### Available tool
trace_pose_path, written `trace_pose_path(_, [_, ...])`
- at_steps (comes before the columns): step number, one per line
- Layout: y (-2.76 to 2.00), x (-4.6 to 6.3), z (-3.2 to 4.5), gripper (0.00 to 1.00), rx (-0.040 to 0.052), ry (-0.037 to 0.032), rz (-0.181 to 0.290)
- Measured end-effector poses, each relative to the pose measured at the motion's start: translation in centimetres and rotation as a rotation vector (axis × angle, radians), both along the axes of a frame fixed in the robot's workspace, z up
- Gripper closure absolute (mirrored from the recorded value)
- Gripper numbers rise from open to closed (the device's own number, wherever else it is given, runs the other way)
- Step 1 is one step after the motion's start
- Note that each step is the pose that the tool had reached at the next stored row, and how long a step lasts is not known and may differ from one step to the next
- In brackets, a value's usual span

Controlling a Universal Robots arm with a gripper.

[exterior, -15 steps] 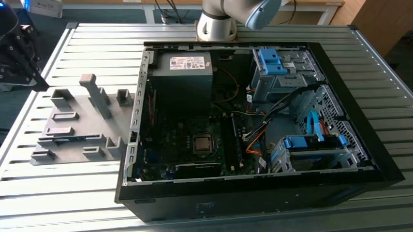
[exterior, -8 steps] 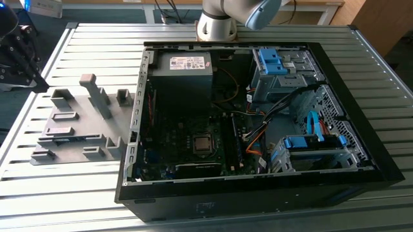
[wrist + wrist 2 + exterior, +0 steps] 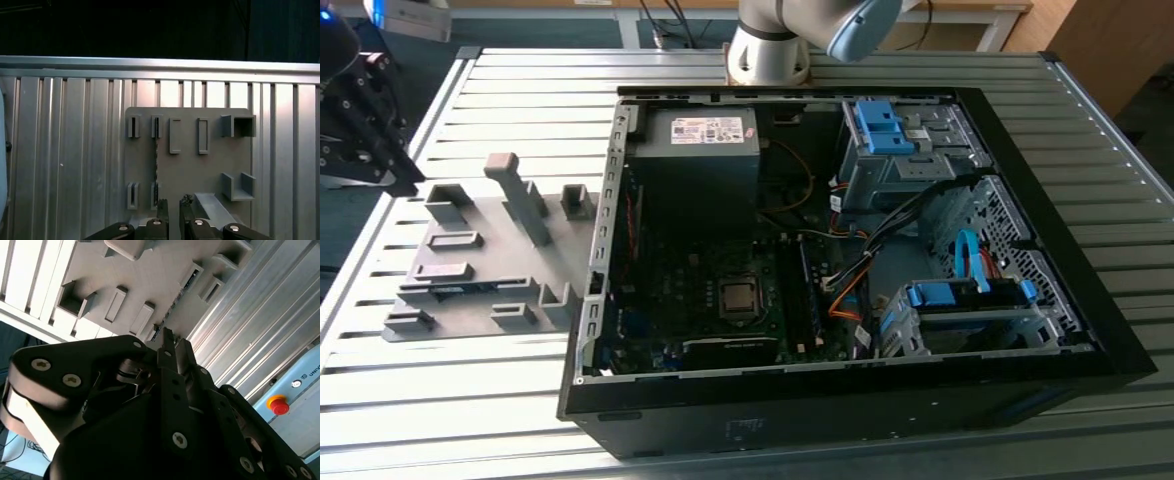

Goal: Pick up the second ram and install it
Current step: 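Pick up the second ram and move it above second insertion slot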

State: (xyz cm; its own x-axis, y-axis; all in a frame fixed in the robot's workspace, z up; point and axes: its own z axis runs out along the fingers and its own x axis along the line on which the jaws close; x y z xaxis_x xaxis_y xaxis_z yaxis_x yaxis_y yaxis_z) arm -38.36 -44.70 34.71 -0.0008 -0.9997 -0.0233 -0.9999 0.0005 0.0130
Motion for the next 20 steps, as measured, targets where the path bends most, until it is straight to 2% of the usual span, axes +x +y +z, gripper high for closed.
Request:
trace_pose_path(6, [0.0, -0.5, -0.37, 0.75, 0.0, 0.0, -0.029])
trace_pose_path(7, [0.0, -0.7, -0.43, 0.69, -0.0001, 0.0001, -0.029])
trace_pose_path(10, [0.0, -1.2, -0.7, 0.69, 0.0, 0.0, -0.029])
trace_pose_path(20, [-0.03, -1.4, -2.32, 0.69, 0.0001, -0.0001, -0.035])
